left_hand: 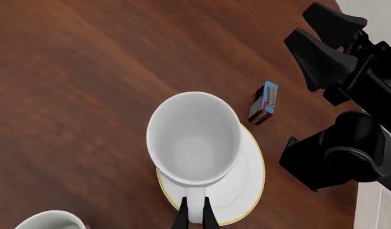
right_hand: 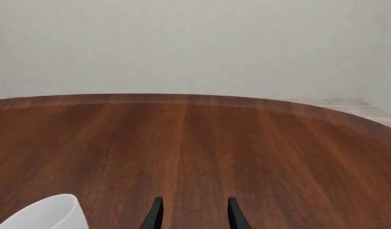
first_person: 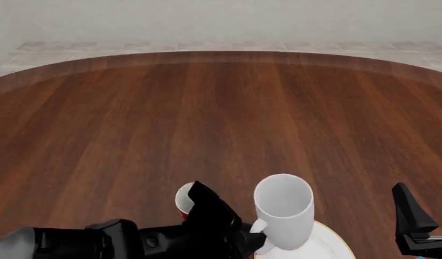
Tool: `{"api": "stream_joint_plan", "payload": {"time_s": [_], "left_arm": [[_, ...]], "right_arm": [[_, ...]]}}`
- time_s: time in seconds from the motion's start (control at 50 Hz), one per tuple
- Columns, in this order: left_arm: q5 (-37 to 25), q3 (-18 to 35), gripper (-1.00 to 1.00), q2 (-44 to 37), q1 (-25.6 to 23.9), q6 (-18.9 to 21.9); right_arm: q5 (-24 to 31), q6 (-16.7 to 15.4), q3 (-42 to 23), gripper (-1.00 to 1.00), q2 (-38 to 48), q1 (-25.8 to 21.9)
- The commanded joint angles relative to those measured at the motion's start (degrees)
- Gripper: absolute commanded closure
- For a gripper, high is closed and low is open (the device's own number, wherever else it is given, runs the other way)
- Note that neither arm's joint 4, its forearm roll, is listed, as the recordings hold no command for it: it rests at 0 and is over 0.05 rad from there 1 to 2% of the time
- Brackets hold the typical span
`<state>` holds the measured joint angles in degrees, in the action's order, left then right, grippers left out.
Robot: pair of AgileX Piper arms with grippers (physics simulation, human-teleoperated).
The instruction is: Put the white mug on the plate.
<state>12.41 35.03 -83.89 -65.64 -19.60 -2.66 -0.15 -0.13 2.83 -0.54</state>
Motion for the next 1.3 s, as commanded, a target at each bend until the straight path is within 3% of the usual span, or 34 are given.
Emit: {"api": "stream_joint_plan", "payload": {"time_s": [0.02, 1.3], "left_arm": [[1.4, 0.6, 1.0, -2.0, -1.4, 0.3], [7.2, 1.2, 1.0, -11.0, -4.6, 0.5]], "right_arm": [[0.0, 0.0, 0.0, -1.0, 0.0, 0.0], [0.0, 0.0, 0.0, -1.0, 0.0, 0.0]]}}
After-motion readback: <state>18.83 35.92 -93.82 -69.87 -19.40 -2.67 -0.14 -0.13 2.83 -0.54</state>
